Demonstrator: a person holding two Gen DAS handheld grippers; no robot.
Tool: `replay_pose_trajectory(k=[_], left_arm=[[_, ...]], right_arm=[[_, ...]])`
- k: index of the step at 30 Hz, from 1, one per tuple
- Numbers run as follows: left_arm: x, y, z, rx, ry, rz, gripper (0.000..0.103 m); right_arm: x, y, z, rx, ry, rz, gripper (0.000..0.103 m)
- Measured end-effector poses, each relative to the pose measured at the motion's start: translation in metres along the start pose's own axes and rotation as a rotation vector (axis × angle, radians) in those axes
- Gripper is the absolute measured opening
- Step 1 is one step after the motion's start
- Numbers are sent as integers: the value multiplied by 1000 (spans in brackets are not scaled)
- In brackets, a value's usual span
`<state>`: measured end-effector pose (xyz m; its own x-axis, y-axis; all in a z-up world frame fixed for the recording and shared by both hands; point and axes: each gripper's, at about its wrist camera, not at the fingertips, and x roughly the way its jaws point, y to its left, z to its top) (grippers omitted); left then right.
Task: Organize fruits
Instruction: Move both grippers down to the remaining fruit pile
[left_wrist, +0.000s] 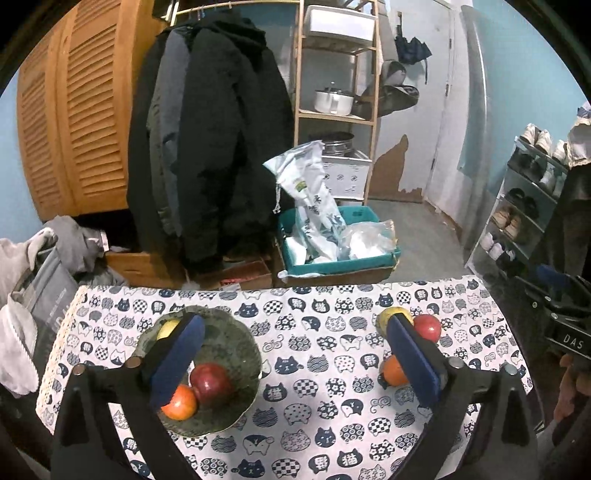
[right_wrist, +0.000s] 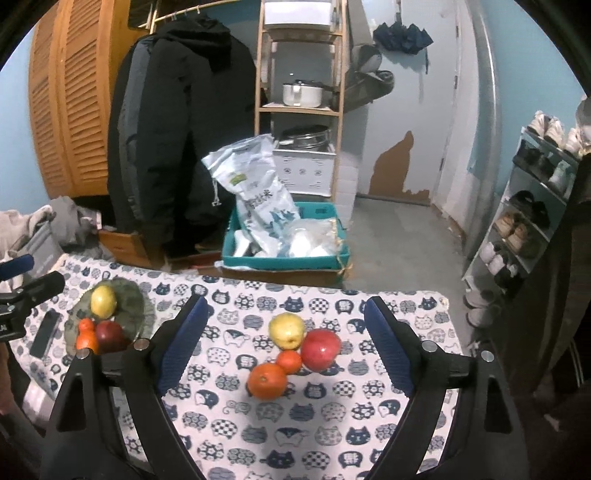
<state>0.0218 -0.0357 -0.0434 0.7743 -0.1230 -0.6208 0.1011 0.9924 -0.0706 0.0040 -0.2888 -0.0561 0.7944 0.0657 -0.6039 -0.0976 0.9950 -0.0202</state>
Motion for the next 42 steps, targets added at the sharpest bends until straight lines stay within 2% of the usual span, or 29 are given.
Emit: replay_pose_trajectory(k=[8, 13, 26, 35, 42], left_arm=[[21, -33, 0, 46, 36, -25, 101], [43, -55, -7, 80, 88, -50, 101], [116, -99, -26, 114, 243, -103, 101], [158, -119, -42, 129, 331, -109, 101], [192, -137, -68, 152, 427, -119, 101]], right_arm=[[8, -29, -9, 38, 41, -41, 86], [18, -44, -18, 54, 74, -60, 86], [72, -79, -47, 121, 229, -98, 86], [110, -100, -73, 169, 338, -111, 86], [139, -105, -92, 176, 426, -115, 86]])
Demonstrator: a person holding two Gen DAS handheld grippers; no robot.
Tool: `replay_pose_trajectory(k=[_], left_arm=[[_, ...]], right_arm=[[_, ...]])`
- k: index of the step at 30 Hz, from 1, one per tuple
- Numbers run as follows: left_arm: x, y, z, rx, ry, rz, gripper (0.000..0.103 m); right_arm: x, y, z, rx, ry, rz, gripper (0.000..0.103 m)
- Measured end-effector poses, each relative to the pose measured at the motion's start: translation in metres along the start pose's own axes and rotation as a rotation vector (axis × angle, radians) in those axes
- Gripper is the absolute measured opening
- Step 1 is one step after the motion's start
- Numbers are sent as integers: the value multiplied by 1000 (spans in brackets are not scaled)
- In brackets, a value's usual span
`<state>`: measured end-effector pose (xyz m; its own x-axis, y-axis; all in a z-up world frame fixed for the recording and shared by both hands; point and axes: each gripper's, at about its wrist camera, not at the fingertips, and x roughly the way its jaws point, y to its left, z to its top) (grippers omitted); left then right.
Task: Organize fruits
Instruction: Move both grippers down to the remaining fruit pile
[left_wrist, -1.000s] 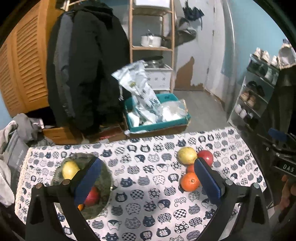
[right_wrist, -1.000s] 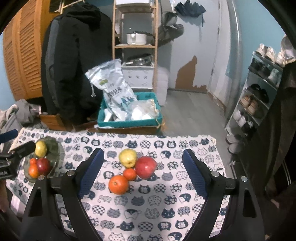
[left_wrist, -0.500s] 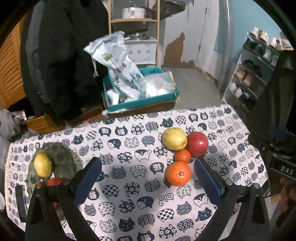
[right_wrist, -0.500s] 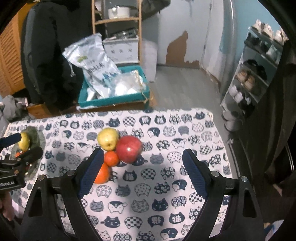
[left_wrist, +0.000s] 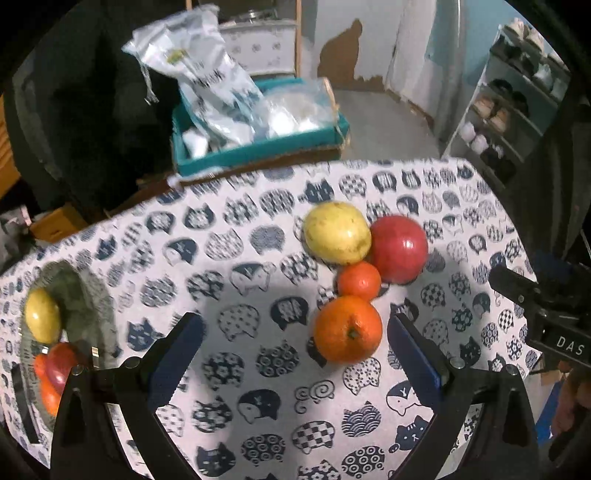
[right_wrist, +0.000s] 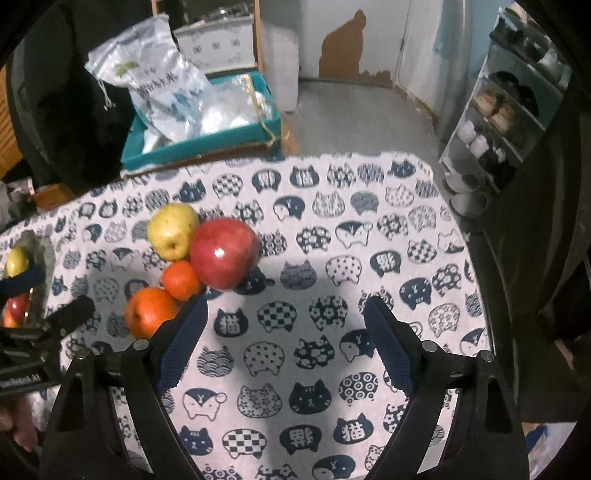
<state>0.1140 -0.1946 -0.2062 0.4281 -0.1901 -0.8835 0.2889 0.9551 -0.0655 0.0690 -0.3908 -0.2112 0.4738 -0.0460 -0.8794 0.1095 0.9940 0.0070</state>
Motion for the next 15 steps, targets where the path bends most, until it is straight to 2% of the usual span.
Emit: replay_pose_trajectory(k=[6, 15], left_arm=[[32, -11, -6, 20, 69, -1, 101], [67, -23, -7, 1, 158, -69, 101]], right_arm=[[27, -6, -3, 32, 62, 8, 86], [48, -15, -8, 78, 122, 13, 86]])
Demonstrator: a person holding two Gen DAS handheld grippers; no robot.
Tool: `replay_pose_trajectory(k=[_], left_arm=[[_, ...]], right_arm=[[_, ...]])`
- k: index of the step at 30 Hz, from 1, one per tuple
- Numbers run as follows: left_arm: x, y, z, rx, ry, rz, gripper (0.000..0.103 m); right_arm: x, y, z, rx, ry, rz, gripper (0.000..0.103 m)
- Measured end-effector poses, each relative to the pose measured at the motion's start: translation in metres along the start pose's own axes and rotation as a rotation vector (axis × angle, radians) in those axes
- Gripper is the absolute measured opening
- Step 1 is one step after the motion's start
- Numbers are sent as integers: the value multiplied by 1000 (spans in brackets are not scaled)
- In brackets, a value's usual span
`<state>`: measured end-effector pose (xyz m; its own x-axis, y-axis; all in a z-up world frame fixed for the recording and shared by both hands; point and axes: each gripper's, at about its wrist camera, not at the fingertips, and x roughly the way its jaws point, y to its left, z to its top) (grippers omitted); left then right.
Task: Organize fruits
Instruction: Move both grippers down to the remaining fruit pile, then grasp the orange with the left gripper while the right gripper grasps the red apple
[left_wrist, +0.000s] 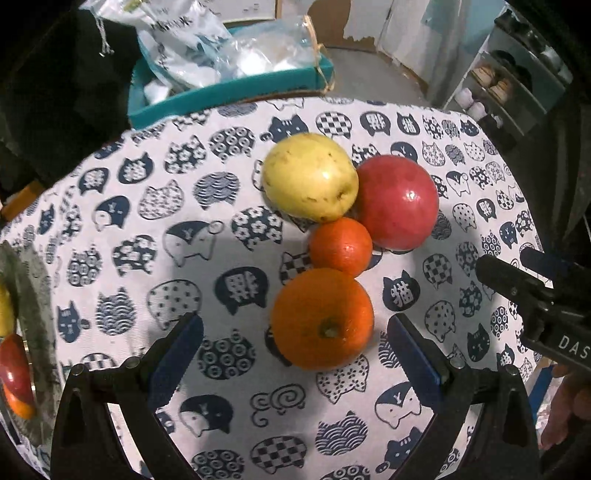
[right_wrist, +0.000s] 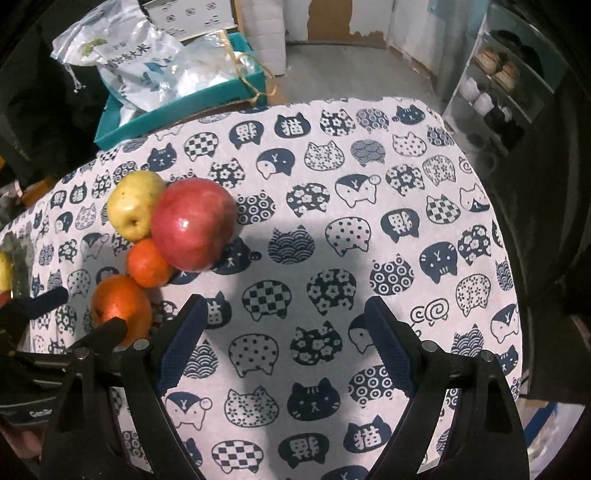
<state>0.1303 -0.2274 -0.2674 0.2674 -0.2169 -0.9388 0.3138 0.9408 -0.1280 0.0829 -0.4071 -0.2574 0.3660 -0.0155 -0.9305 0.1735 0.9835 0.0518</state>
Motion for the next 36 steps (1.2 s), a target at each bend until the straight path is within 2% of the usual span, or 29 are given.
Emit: replay_pose_trajectory(k=[6, 8, 14, 17, 21, 29, 36], left_arm=[[18, -8, 2, 16, 41, -24, 100], [23, -9, 2, 18, 49, -31, 96], [31, -9, 1, 18, 79, -64, 65], [29, -7, 0, 20, 75, -69, 64], [19, 6, 0, 10, 41, -38, 64], [-5, 50, 13, -75, -24, -10, 64], [-10, 70, 19, -118, -41, -8, 64]], right_arm=[[1, -3, 2, 14, 4, 2, 86], [2, -3, 3, 12, 8, 7, 86], [7, 6, 10, 12, 19, 50, 86], [9, 14, 16, -2, 21, 83, 86], [17, 29, 27, -43, 28, 109, 86], [42, 50, 45, -57, 67, 184, 86], [62, 53, 53, -62, 107, 182, 86]])
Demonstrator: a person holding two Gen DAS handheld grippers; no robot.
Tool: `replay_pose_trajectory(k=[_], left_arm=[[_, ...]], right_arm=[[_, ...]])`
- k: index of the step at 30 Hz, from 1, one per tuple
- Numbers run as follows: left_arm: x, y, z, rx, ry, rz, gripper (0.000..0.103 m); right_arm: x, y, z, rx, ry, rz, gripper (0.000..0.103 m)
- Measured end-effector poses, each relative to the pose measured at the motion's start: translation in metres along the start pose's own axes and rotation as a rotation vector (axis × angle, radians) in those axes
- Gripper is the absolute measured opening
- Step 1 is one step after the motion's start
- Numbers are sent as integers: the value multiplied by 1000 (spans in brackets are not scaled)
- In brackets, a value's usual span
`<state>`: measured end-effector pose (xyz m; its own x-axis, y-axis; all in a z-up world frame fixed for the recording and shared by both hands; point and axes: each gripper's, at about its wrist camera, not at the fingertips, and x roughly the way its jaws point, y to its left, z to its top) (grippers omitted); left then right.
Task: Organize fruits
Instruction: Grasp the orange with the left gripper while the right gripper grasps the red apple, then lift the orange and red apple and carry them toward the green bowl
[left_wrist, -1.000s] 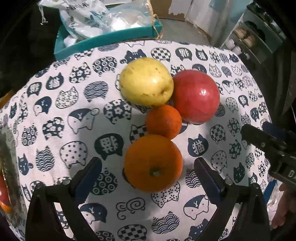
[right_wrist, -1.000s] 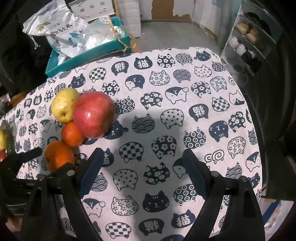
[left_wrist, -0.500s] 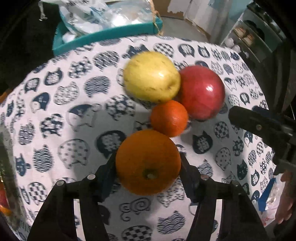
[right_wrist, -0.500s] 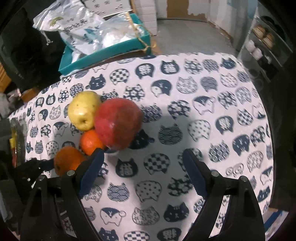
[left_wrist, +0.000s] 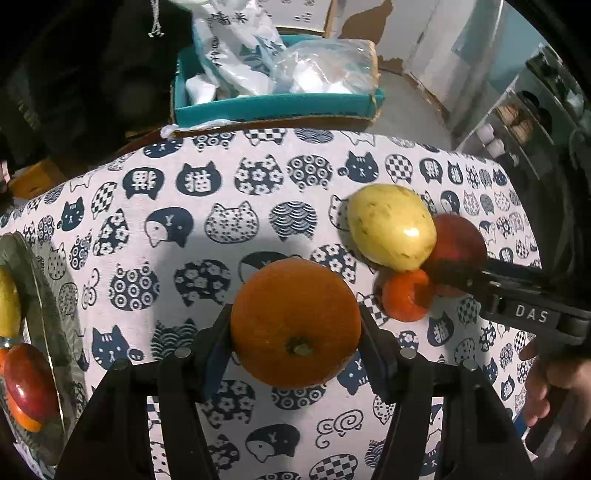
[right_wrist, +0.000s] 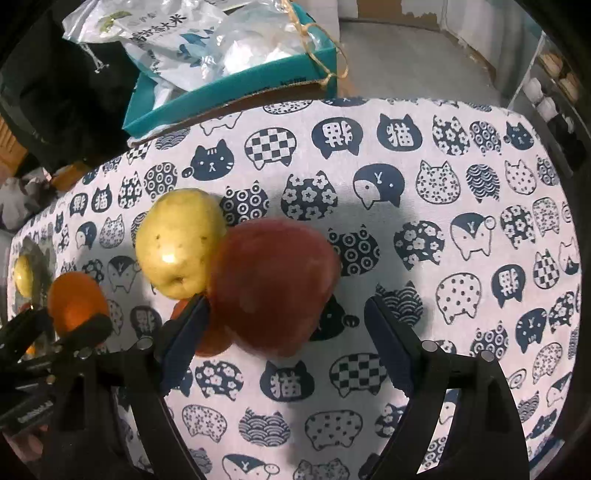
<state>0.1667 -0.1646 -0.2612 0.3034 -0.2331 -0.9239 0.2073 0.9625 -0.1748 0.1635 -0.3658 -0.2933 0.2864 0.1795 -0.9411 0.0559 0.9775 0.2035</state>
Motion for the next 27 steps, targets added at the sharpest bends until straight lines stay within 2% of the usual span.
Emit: replay_pose_trajectory(k=[5, 9, 10, 12, 13, 18, 24, 27], left_arm=[[-3, 7, 0, -4, 0, -7, 64], [-5, 7, 1, -2, -2, -13, 64], [-6, 7, 1, -1, -4, -14, 64], [-8, 9, 1, -3, -7, -15, 64], [-9, 10, 1, -5, -9, -15, 64], [-15, 15, 0, -9, -15, -15, 64], [-30, 21, -4, -9, -39, -10, 64], [-38, 22, -6, -6, -55, 1, 64]], right_arm=[[9, -1, 7, -4, 11, 11, 86], [15, -10, 8, 44, 19, 71, 86], [16, -12, 7, 54, 22, 88, 84], [17, -17, 5, 83, 20, 158, 72], [15, -17, 4, 89, 16, 160, 73], [8, -8, 0, 48, -15, 85, 72], [-7, 8, -11, -44, -78, -69, 72], [-15, 13, -19, -58, -110, -98, 72]])
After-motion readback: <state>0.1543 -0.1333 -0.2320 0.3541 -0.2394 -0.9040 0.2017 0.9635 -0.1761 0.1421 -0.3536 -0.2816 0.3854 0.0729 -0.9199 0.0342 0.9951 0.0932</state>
